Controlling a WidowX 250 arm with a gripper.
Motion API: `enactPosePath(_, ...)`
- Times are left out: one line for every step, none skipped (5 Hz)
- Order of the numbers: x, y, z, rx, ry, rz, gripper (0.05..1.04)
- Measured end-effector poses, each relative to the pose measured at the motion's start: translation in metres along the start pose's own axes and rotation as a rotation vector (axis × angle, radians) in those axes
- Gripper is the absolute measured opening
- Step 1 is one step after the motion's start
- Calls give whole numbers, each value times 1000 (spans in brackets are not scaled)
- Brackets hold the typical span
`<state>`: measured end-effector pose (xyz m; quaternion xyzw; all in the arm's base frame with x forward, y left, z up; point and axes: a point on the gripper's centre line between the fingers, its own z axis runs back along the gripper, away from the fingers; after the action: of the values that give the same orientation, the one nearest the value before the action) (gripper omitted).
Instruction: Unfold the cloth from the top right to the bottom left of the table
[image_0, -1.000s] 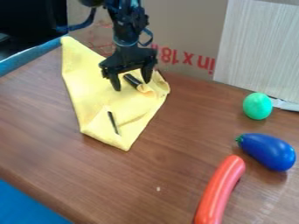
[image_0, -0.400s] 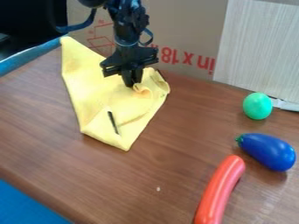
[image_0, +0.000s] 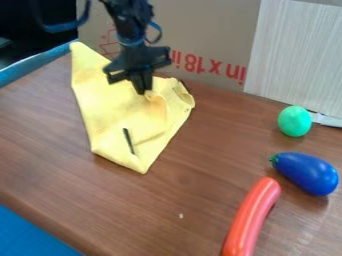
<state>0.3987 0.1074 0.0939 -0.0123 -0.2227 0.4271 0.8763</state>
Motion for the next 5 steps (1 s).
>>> enactPosePath(8,27,22,-38,2,22,54)
enactPosePath(17,64,42,-71,8,46,54)
enactPosePath(17,102,50,-65,39,22,54)
enactPosePath(12,144,47,-16,78,-19,54)
enactPosePath(13,170,48,34,90,-54,54)
